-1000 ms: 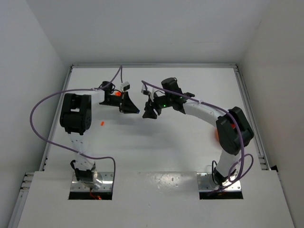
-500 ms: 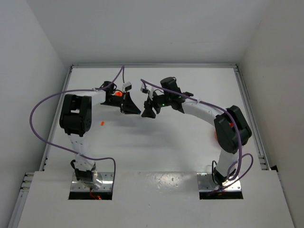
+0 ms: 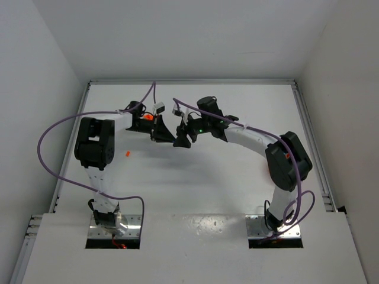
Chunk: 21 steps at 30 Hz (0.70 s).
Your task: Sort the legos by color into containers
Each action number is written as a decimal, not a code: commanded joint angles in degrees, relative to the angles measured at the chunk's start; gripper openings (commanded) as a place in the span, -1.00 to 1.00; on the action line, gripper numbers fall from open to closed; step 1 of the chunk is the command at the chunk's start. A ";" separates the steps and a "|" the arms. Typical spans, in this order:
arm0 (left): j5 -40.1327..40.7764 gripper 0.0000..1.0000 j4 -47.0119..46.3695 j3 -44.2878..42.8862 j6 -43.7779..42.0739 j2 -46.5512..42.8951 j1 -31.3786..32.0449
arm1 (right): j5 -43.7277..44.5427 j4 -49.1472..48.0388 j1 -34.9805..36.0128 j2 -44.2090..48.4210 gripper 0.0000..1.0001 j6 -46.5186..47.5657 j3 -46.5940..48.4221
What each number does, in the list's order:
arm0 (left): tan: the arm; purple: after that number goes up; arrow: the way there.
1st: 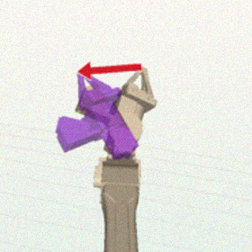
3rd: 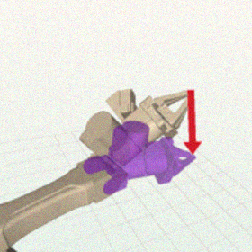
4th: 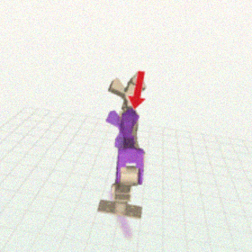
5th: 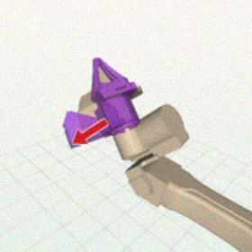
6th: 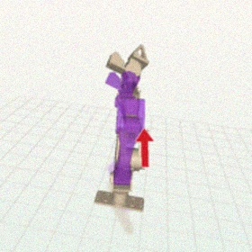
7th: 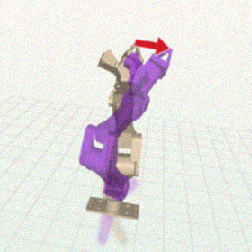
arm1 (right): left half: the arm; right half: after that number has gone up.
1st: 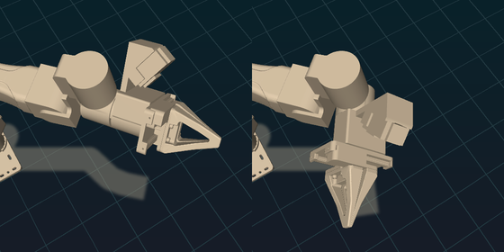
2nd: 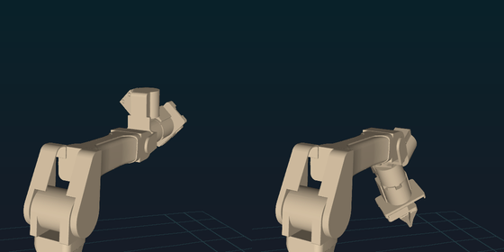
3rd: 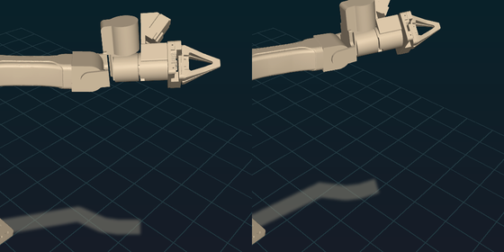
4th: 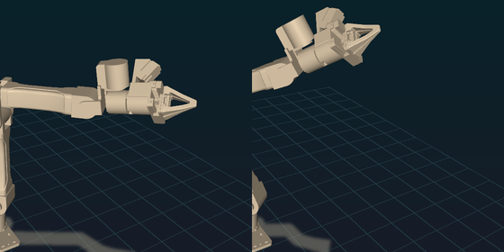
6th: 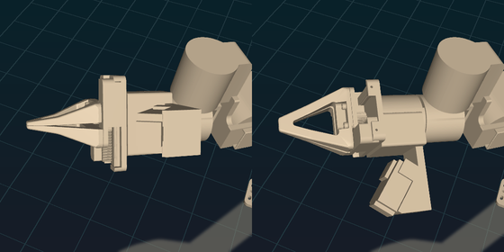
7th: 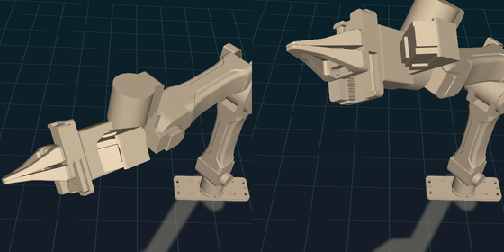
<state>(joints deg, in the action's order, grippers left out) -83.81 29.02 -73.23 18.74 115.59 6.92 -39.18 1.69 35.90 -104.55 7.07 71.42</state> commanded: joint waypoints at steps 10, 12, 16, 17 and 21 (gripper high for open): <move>-5.66 -0.92 -0.80 -1.91 -0.46 -2.56 1.52 | 0.16 -4.33 0.49 -0.92 -0.21 -2.59 1.44; -5.66 -0.92 -0.80 -1.91 -0.46 -2.56 1.52 | 0.77 -4.33 0.49 -0.92 -0.24 -2.59 1.44; -5.66 -0.92 -0.80 -2.44 -0.46 -2.04 1.52 | 1.30 -4.33 0.49 -1.44 -0.38 -2.59 1.97; -5.66 -0.92 -0.80 -2.44 -0.98 -2.04 1.52 | 1.82 -3.63 0.49 -1.44 -0.41 -2.59 1.97; -5.66 -0.92 -0.80 -2.44 -0.99 -2.04 1.52 | 2.44 -3.01 0.49 -1.44 -0.41 -2.59 1.97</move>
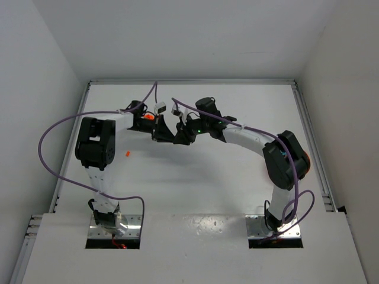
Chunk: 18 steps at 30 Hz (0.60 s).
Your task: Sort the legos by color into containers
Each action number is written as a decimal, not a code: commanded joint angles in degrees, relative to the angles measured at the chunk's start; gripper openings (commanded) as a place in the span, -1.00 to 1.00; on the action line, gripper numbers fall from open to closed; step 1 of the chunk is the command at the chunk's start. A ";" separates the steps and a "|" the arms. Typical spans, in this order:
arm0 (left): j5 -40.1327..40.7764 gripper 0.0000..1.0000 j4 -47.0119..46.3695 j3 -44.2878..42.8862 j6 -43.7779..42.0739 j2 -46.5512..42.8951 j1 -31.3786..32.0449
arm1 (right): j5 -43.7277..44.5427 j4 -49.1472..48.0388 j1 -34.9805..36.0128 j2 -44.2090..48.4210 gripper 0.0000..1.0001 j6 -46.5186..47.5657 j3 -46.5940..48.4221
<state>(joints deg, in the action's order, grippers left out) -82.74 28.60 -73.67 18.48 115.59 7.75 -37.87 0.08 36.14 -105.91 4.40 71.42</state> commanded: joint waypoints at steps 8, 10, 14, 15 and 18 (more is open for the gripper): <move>-7.35 -0.92 -0.39 -2.53 -0.73 -2.04 0.69 | 2.18 -1.39 0.25 -0.09 -0.71 1.13 1.45; -7.35 -0.88 -0.39 -2.53 -1.25 -2.04 0.69 | 2.71 -0.87 0.25 -0.09 -0.82 1.13 1.44; -7.88 -0.45 1.54 -3.59 -3.53 -2.04 0.69 | 3.85 -0.35 0.25 -0.09 -1.00 2.36 0.31; -7.88 -0.38 1.55 -4.20 -3.54 -2.04 0.69 | 4.38 -0.34 0.25 -0.09 -1.00 2.36 0.30; -6.56 -0.15 2.68 -5.34 -4.07 -2.04 -1.24 | 5.00 0.97 0.25 0.53 -1.00 2.89 -0.23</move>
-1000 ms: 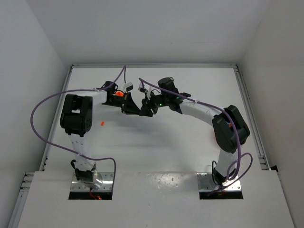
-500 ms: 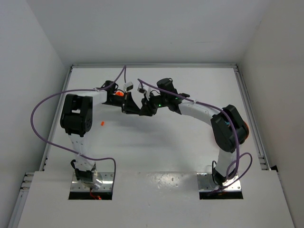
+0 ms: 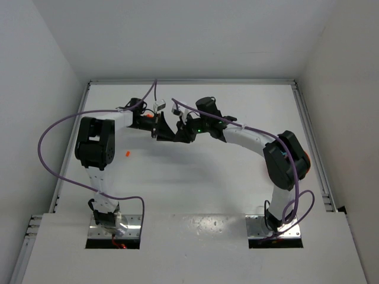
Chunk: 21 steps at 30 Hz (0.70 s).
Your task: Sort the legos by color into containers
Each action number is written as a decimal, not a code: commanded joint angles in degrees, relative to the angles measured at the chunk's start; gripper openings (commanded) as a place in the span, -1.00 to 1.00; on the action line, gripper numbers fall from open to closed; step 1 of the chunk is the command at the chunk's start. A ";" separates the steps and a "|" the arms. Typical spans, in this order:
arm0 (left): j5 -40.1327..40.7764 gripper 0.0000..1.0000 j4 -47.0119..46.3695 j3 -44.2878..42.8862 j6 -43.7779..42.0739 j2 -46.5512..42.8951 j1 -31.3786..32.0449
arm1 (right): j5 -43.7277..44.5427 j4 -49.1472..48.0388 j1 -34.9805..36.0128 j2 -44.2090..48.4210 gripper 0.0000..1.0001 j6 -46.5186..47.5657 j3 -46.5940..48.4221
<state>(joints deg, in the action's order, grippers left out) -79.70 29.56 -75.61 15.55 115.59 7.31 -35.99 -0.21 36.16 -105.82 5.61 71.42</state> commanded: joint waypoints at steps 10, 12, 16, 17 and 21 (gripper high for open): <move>-4.16 0.15 2.86 -6.21 -0.52 -2.04 -7.84 | 7.07 9.16 -1.01 6.94 -1.00 4.23 -3.83; -2.57 0.15 3.92 -6.21 -3.40 -3.70 -9.33 | 9.35 14.93 -1.53 8.78 -1.00 5.46 -3.83; 5.06 0.15 6.47 -6.83 -7.63 -7.90 -10.04 | 13.21 29.27 -4.87 10.54 -1.00 8.98 -1.55; 9.78 0.15 7.00 -6.83 -9.73 -9.06 -8.56 | 15.14 34.78 -6.53 11.94 -1.00 10.55 -0.67; 22.38 0.15 8.58 -7.35 -14.05 -13.54 -4.51 | 20.51 44.75 -10.66 14.76 -1.00 13.28 1.44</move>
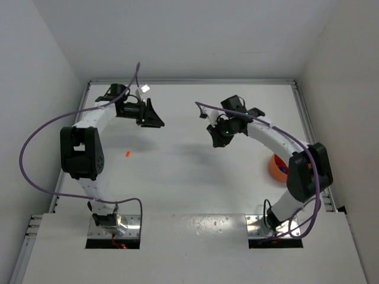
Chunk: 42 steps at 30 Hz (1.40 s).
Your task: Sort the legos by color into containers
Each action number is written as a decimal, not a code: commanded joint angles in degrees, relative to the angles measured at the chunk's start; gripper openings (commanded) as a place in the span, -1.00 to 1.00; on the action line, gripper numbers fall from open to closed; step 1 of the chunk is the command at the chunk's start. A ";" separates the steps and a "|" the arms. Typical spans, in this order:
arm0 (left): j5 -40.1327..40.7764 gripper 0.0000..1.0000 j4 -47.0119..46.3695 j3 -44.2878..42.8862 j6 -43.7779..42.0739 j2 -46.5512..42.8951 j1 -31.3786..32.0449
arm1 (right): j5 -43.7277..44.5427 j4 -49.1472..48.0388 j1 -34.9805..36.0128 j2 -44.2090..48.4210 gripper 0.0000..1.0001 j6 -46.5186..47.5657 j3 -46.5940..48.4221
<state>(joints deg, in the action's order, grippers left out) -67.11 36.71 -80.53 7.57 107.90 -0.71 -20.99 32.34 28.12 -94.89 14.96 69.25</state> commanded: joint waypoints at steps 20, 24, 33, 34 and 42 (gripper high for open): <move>8.94 0.15 11.63 -10.79 -18.74 2.75 10.55 | 19.32 43.06 -28.90 12.80 -1.00 22.56 8.62; 8.40 0.08 11.63 -10.79 -17.33 3.28 11.08 | 19.85 44.39 -31.19 11.57 -1.00 23.18 8.09; 9.45 0.08 11.63 -11.31 -16.10 3.81 11.70 | 20.38 45.01 -32.43 8.76 -1.00 25.56 7.04; 9.46 0.08 11.63 -11.31 -16.10 3.81 11.70 | 20.38 45.01 -32.43 8.76 -1.00 25.56 6.43; 10.59 0.08 10.58 -10.79 -14.96 3.28 12.22 | 22.04 42.29 -32.43 8.14 -1.00 26.17 2.11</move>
<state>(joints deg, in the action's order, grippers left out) -56.45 48.29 -90.08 -7.64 111.77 10.50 -0.34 75.88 -4.05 -86.35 40.14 72.23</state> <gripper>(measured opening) 0.544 0.195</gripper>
